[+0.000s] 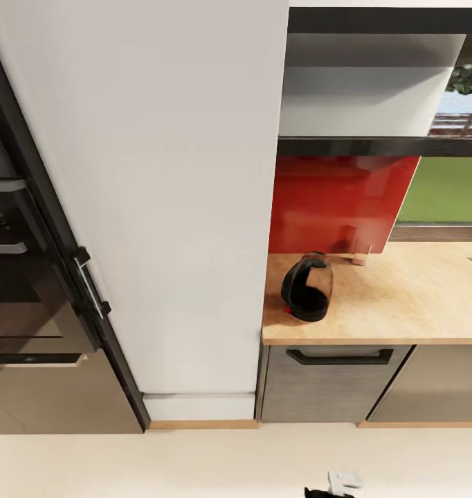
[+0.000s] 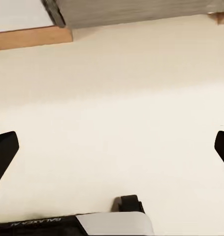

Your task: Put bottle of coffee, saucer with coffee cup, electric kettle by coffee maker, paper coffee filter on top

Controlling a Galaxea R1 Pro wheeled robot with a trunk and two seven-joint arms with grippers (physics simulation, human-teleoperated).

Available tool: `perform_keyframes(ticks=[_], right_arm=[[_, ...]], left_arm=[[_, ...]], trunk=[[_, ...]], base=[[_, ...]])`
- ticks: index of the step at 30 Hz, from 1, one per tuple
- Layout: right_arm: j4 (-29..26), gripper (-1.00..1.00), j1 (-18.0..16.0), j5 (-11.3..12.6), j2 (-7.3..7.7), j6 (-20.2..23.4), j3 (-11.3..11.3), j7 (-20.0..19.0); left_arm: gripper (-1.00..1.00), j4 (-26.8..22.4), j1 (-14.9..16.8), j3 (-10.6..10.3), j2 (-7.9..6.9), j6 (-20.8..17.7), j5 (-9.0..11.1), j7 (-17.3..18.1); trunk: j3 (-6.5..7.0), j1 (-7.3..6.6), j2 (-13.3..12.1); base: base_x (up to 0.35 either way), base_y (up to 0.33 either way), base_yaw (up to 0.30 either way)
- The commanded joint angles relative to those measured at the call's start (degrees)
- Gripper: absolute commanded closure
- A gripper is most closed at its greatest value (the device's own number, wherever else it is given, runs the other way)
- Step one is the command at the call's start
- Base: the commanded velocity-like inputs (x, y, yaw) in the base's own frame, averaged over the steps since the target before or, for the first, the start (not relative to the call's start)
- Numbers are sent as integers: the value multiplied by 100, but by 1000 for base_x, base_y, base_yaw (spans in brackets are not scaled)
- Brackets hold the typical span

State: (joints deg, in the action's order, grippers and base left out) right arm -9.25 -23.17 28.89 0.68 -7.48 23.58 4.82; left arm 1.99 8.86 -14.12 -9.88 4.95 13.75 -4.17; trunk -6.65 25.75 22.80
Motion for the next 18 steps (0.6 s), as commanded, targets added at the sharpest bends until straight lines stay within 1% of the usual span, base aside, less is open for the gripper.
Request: perform_keyframes(ticks=[1, 3, 5, 6, 8, 10, 13, 15, 17, 18], right_arm=[[-57, -100, -3, 49, 3, -87, 44, 42], [-206, -100, -3, 57, -4, -382, 27, 202], [-383, -100, -3, 62, -17, -728, -17, 481], [-441, -100, -3, 60, -22, -821, -23, 563], [-690, -100, -3, 56, -64, -1163, -39, 883], [-961, -100, -3, 50, -96, -1379, -47, 1165], [-1352, -100, -3, 34, -109, -1462, -39, 1283], [-1879, -100, -3, 9, -110, -1479, -26, 1291], [-2279, -100, -3, -1, -104, -1483, -30, 1297], [-2343, -100, -3, -2, -102, -1483, -31, 1298]], left_arm=[[-100, 21, 10, -48, 3, 40, 48, -4], [-100, 15, 10, -46, 3, 46, 48, -4], [-100, 13, 11, -42, -1, 51, 55, -4], [-100, 13, 11, -41, -2, 53, 57, -4], [-100, 12, 11, -33, -4, 54, 66, -5], [-100, 12, 11, -25, -3, 52, 72, -5], [-100, 12, 11, -22, -1, 53, 75, -5], [-100, 12, 11, -21, 2, 57, 75, -5], [-100, 10, 11, -21, 3, 58, 75, -5], [-100, 10, 11, -21, 3, 58, 75, -5]], trunk=[[-12, 3, 12], [-12, 3, 12], [-12, 3, 12], [-12, 3, 12], [-12, 3, 12], [-12, 3, 12], [-12, 3, 12], [-12, 3, 12], [-12, 3, 12], [-12, 3, 12]], base=[[0, 0, 0], [-10, 0, 0], [-88, 0, 0], [-104, 0, 0], [-59, 0, 0], [-22, 0, 0], [-6, 0, 0], [-1, 0, 0], [0, 0, 0], [0, 0, 0]])
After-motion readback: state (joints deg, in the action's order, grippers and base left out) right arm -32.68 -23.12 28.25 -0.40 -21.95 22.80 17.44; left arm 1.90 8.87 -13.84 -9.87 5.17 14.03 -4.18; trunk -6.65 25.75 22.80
